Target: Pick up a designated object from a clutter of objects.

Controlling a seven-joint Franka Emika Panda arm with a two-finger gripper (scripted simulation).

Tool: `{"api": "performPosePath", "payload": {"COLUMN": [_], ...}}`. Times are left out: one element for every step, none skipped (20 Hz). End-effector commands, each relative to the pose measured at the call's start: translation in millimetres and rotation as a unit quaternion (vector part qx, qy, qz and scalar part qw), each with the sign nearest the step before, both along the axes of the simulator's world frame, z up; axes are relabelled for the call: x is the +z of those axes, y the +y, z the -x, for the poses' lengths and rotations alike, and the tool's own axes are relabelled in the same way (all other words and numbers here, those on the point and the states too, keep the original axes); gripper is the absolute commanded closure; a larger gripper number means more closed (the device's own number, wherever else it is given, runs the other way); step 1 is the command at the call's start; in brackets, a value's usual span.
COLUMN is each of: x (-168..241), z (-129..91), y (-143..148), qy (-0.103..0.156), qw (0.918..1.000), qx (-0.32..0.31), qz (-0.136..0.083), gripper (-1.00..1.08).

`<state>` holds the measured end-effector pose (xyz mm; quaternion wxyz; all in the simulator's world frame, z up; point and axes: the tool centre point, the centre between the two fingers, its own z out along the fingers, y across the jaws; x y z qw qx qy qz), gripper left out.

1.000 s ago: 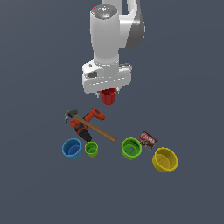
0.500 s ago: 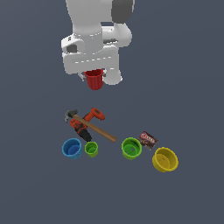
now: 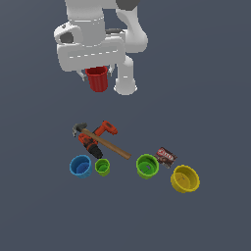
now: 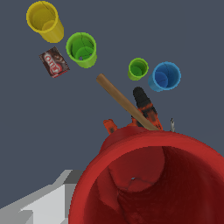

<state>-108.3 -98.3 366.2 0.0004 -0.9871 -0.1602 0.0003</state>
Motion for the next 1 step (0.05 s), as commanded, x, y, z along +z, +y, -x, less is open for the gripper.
{"api": "performPosePath", "payload": {"x": [2.8], "z": [-0.2], "y": [-1.6], "qy": [0.000], "qw": [1.0000], "qx": [0.000], "qz": [0.000], "gripper": [1.08]}}
